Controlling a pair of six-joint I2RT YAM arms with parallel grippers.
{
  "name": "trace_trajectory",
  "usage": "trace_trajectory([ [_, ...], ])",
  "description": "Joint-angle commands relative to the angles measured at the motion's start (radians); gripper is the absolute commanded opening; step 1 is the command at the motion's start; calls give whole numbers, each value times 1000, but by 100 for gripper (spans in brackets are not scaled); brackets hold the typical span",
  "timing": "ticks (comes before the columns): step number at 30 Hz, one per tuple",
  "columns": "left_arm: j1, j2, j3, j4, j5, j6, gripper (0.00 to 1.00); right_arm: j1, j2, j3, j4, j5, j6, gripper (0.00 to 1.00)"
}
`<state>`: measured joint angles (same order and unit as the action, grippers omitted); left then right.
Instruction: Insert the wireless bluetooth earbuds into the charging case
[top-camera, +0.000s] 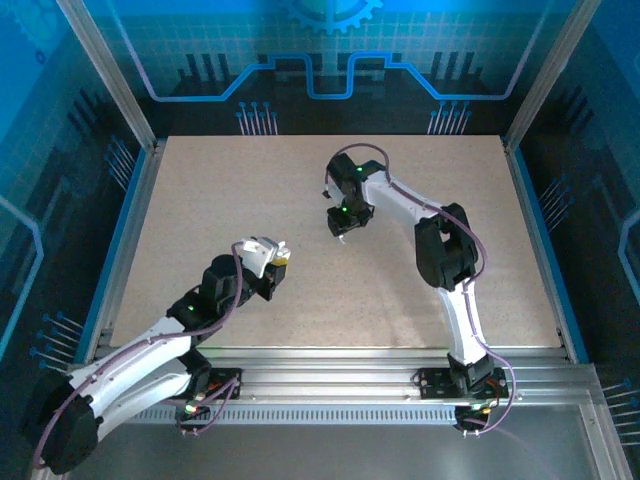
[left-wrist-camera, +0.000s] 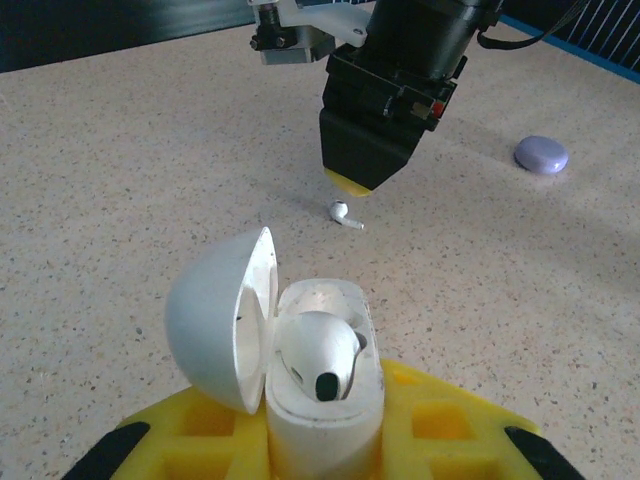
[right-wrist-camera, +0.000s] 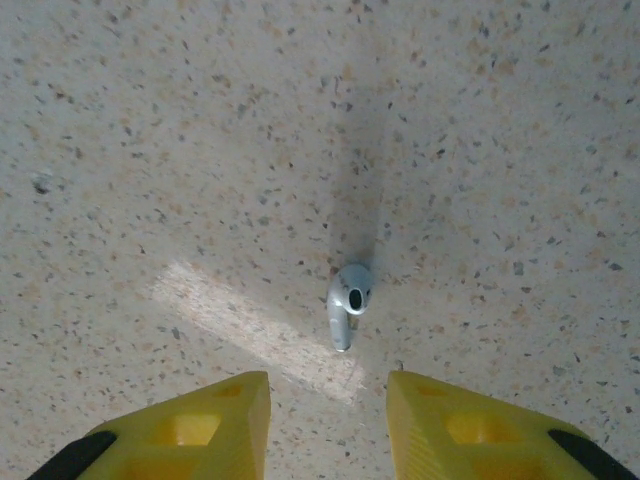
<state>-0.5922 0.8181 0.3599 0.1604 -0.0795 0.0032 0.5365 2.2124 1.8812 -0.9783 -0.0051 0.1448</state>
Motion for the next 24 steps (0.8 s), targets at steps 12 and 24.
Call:
trace_trajectory([
  [12,-4,6,11,-7,-17,20,18,-13,83,43,-13,-40,-8,35],
  [24,-4,1,22,-13,-20,30,19,-13,140,79,-6,-32,-20,32],
])
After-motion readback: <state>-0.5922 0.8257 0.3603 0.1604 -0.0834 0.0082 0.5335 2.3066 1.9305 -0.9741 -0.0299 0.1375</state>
